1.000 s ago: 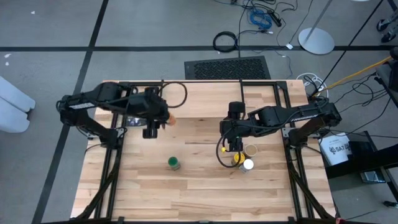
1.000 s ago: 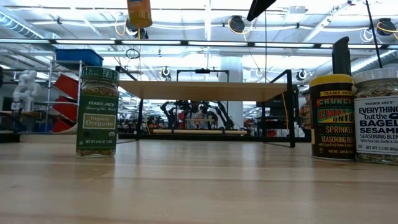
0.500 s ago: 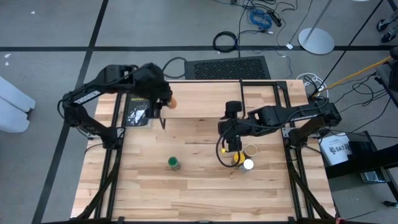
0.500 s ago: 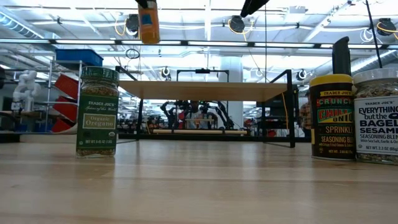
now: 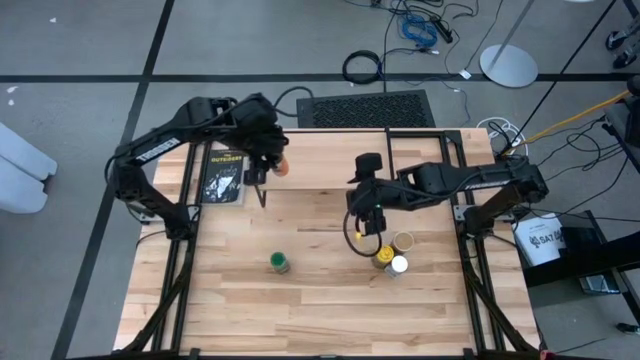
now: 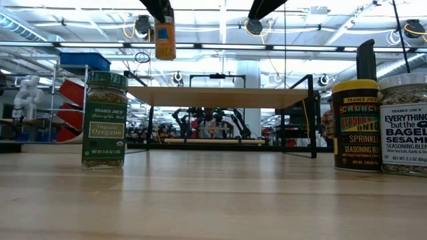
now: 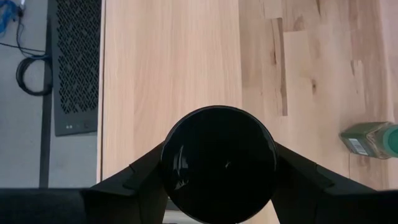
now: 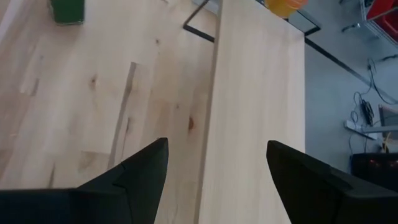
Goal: Shelf spices
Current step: Put the black seasoning bottle on the shelf
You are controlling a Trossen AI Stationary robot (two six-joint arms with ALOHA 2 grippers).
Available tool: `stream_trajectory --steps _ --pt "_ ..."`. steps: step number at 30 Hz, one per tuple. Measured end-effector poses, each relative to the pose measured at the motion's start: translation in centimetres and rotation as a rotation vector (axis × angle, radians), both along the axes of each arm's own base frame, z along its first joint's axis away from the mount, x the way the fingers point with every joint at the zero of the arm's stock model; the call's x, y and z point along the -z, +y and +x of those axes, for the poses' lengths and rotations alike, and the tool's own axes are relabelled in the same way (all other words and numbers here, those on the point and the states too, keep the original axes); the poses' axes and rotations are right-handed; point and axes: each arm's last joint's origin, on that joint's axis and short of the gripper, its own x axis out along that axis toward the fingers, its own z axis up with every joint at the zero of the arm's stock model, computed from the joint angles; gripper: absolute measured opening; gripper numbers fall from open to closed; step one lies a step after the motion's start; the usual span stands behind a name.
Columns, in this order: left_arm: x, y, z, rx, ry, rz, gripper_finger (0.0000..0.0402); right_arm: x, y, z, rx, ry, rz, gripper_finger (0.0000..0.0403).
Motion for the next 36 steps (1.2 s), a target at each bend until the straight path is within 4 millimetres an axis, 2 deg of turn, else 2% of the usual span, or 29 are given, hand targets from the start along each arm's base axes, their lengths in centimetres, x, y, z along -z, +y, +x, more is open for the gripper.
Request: stream_trajectory --steps 16,22,29,36 --pt "0.6 0.8 0.6 0.001 0.004 -0.040 0.0226 0.0 -0.6 0.0 0.058 -0.017 0.031 0.0260" --pt "1.9 2.4 1.1 -0.054 0.094 -0.024 0.0226 0.0 -0.6 0.0 0.058 -0.018 0.031 0.0260" --pt "3.4 4.8 2.3 -0.080 0.124 -0.016 0.0226 0.0 -0.6 0.1 0.056 -0.023 0.030 0.0260" --pt "4.0 5.4 2.6 -0.089 0.135 -0.022 0.0226 0.0 -0.6 0.1 0.054 -0.020 0.028 0.0260"
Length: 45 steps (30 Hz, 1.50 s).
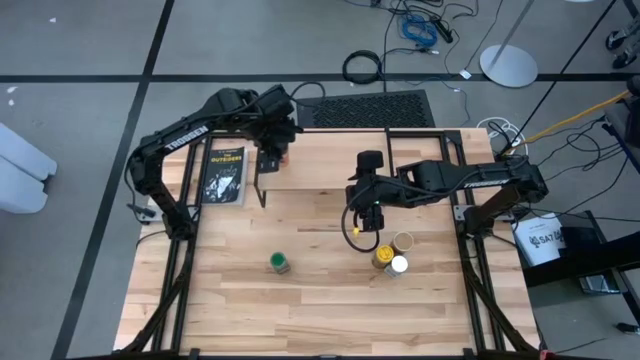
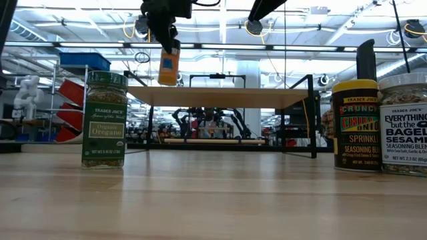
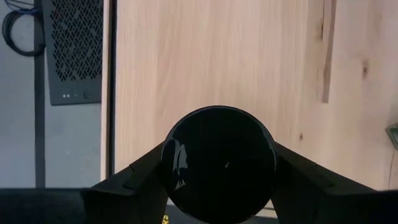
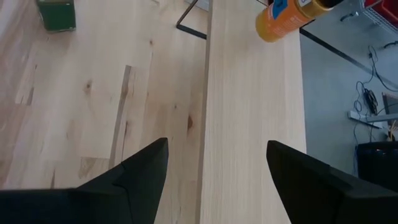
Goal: Shelf spices
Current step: Put the black seasoning bottle on the shelf
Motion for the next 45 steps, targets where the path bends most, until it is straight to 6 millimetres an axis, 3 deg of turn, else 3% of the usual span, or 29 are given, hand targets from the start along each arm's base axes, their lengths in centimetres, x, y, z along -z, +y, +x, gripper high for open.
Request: stream_trajectory --steps 15,25,38,45 --pt "2.3 0.9 0.3 -0.011 0.007 -0.036 0.0226 0.2 0.0 -0.3 0.039 0.025 0.025 0.0260" --pt "2.4 1.0 0.2 -0.023 0.011 -0.042 0.0227 0.4 -0.1 -0.6 0.063 0.048 0.039 0.0260" --pt "2.3 0.9 0.3 -0.086 0.020 0.000 0.0323 0.5 0.1 -0.6 0.052 0.047 0.088 0.0260" --pt "1.8 0.2 0.4 -0.085 0.029 0.066 0.0336 0.5 0.2 -0.6 0.034 0.051 0.114 0.0260"
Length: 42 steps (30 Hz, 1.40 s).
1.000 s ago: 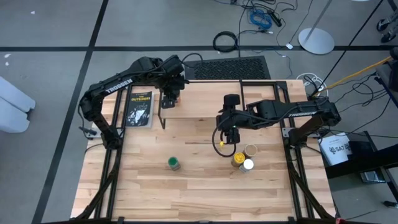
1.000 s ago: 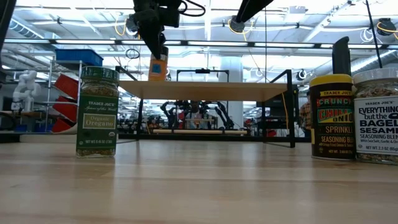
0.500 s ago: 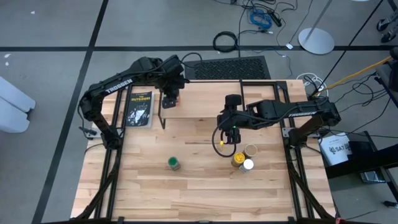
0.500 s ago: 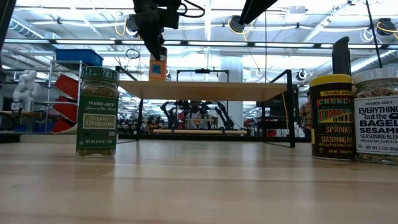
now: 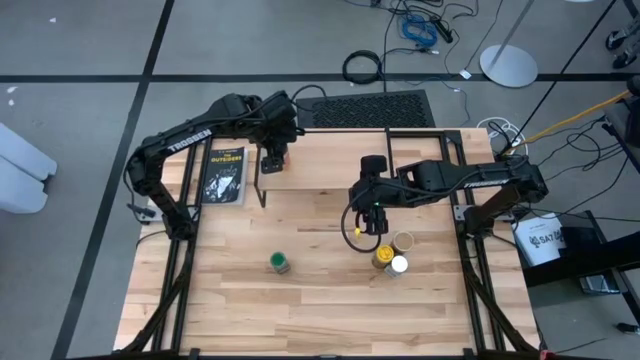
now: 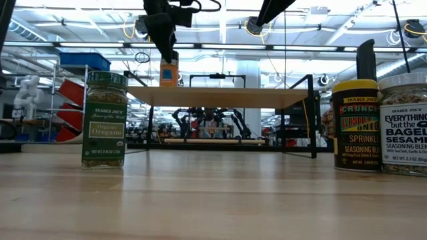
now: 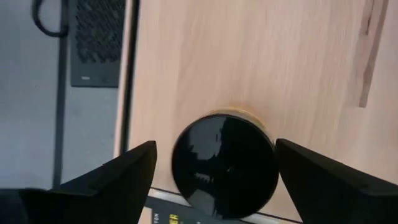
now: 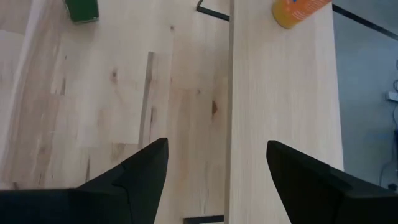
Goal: Shelf spices
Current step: Put the black seasoning bottle on the shelf, then put the yellow seasoning bottle on the shelf
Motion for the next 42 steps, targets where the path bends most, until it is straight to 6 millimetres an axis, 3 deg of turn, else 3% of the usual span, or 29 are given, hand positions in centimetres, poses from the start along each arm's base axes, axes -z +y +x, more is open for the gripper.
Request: stream_trajectory --steps 15,22,29,36,42 --pt "-4.5 -3.5 -0.2 0.036 0.012 0.171 0.0336 0.1 0.0 -0.1 -0.030 0.026 -0.002 0.0260" --pt "-7.5 -6.7 -1.9 0.051 -0.069 0.253 0.0336 0.5 0.9 -0.9 -0.144 0.121 0.255 0.0261" --pt "-9.9 -10.6 -4.7 0.063 -0.219 0.248 0.0336 1.2 2.2 -2.7 -0.046 0.309 0.472 0.0270" --pt "-10.4 -13.8 -5.3 0.075 -0.304 0.171 0.0336 2.1 5.2 -3.2 -0.080 0.370 0.443 0.0309" --pt "-9.2 -16.1 -5.0 0.123 -0.271 0.127 0.0336 5.4 6.6 -2.9 -0.057 0.370 0.439 0.0348"
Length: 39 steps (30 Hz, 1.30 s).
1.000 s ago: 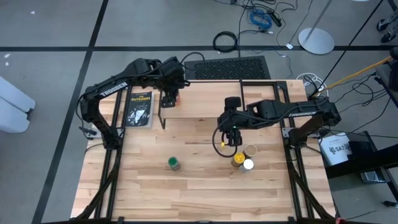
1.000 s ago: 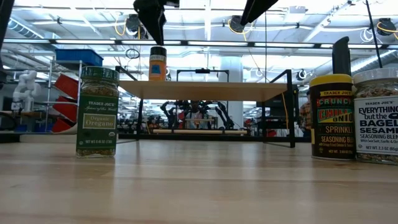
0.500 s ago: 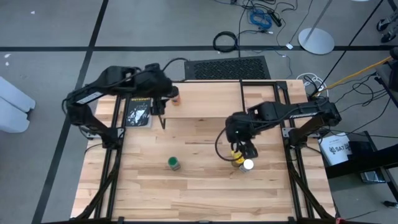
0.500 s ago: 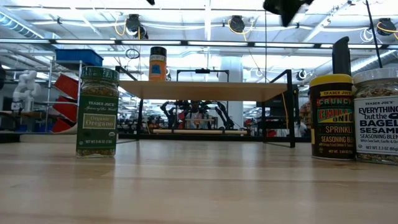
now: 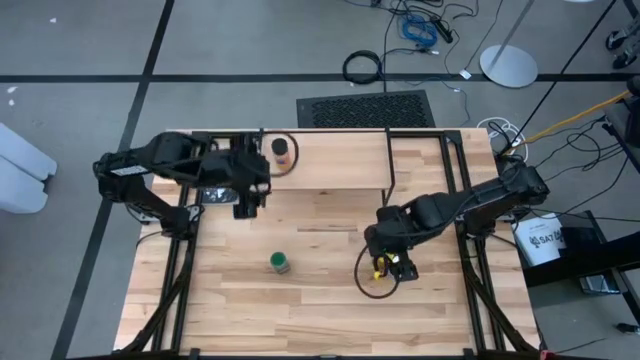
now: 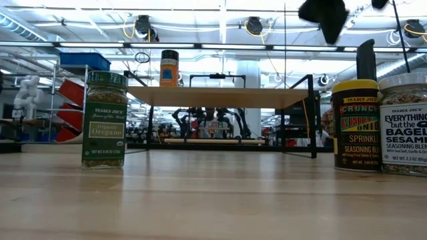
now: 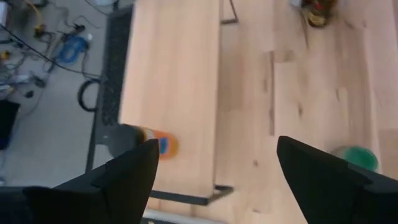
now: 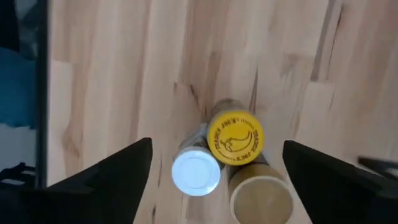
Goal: Shelf spices
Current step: Put the yellow seasoning bottle on the shelf
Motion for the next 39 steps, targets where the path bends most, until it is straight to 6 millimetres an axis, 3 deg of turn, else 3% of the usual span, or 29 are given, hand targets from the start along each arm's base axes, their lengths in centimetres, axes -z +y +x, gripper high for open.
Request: stream_trajectory --steps 5,13,22,39 --pt "1.8 -1.6 0.3 0.023 0.067 -0.022 0.0336 3.1 -0.4 -0.2 0.061 0.087 0.031 0.0356" --pt "3.5 -3.5 0.7 0.020 0.103 -0.057 0.0336 4.8 -1.1 0.2 0.180 0.070 0.041 0.0356" --pt "4.2 -4.8 0.9 0.027 0.081 -0.079 0.0336 7.4 -1.3 -0.1 0.251 0.088 0.039 0.0356" --pt "5.1 -5.5 1.5 0.046 0.062 -0.082 0.0336 9.7 -1.5 -0.4 0.268 0.082 0.045 0.0353"
